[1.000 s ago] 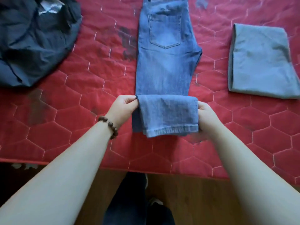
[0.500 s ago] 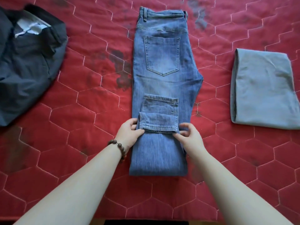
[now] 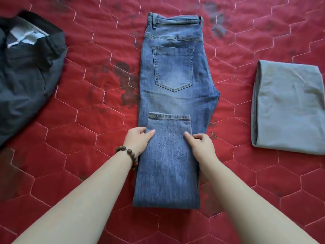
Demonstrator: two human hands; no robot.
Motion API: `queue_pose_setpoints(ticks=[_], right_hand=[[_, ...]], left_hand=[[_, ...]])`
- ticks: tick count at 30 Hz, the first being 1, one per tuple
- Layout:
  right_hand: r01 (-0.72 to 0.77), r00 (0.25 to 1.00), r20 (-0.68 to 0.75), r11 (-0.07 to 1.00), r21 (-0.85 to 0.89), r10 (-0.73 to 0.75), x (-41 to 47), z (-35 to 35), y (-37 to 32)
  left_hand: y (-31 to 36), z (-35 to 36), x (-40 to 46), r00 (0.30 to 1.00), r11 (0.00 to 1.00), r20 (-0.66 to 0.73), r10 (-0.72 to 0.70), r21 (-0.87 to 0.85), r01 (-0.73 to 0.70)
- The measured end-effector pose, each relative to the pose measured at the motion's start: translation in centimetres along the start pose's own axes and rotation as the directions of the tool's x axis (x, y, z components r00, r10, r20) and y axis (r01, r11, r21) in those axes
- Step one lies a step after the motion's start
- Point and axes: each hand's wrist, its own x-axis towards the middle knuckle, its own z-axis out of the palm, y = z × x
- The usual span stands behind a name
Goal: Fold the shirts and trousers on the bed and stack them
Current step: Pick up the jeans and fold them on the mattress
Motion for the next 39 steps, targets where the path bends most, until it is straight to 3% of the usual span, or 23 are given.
queue_pose_setpoints(ticks=[2, 4, 8, 10, 13, 14, 17, 20, 22, 25, 27, 31, 34, 39], right_hand=[[0.097, 0.988, 0.106, 0.987, 0.126, -0.110, -0.3, 0.1, -0.7], [0.251, 0.957, 0.102, 0.953, 0.168, -0.270, -0.5, -0.2, -2.4], [0.481, 0.869, 0.021, 0.853, 0.201, -0.494, 1.9, -0.1, -7.0], [0.418, 0.908, 0.000, 0.904, 0.088, -0.419, 4.1, 0.5, -8.3], [0.140, 0.990, 0.032, 0.987, -0.073, -0.138, 6.6, 0.9, -7.5], [0.101, 0.994, 0.061, 0.990, -0.095, -0.096, 6.6, 0.8, -7.2], [0.195, 0.976, 0.134, 0.964, -0.182, -0.173, 6.1, 0.8, -7.0], [0.346, 0.936, 0.084, 0.937, -0.051, -0.341, 6.3, 0.6, -8.5], [0.367, 0.930, 0.029, 0.930, 0.004, -0.367, 7.5, 0.6, -9.7], [0.265, 0.964, 0.018, 0.960, -0.096, -0.264, 9.2, 0.9, -9.6], [0.202, 0.979, 0.034, 0.977, -0.074, -0.200, 9.8, 0.9, -9.0], [0.221, 0.975, 0.042, 0.970, -0.099, -0.218, 9.4, 0.4, -8.0], [0.086, 0.987, 0.137, 0.996, -0.036, -0.080, 7.8, -0.5, -6.4], [-0.055, 0.926, 0.359, 0.984, -0.168, 0.113, 3.1, -2.9, -1.6]], left_hand=[[0.7, -0.1, -0.3, 0.999, 0.984, 0.035, 0.041, -0.174, -0.034], [1.9, -0.5, -0.4, 0.991, 0.953, -0.007, 0.132, -0.275, -0.129], [6.0, -1.8, 2.2, 0.928, 0.889, -0.121, 0.353, -0.265, -0.373], [7.0, -2.0, 4.5, 0.944, 0.936, -0.135, 0.301, -0.149, -0.320], [6.0, -2.0, 6.6, 1.000, 0.992, -0.011, -0.011, -0.122, 0.010], [5.6, -2.0, 6.7, 0.999, 0.995, 0.034, -0.038, -0.093, 0.041], [5.2, -2.1, 7.0, 0.994, 0.992, 0.022, 0.110, 0.067, -0.111], [7.2, -2.0, 7.3, 0.962, 0.961, -0.053, 0.269, -0.051, -0.271], [8.1, -1.9, 8.2, 0.950, 0.949, -0.123, 0.288, -0.092, -0.300], [8.2, -2.1, 9.5, 0.970, 0.977, -0.140, 0.201, 0.107, -0.187], [7.8, -2.1, 9.6, 0.990, 0.991, -0.078, 0.119, 0.067, -0.114], [6.8, -2.9, 7.5, 1.000, 0.992, 0.026, -0.007, 0.129, 0.004], [5.4, -3.5, 4.8, 0.969, 0.983, 0.165, -0.184, 0.003, 0.186], [1.4, -4.1, -0.9, 0.878, 0.908, 0.297, -0.374, -0.074, 0.412]])
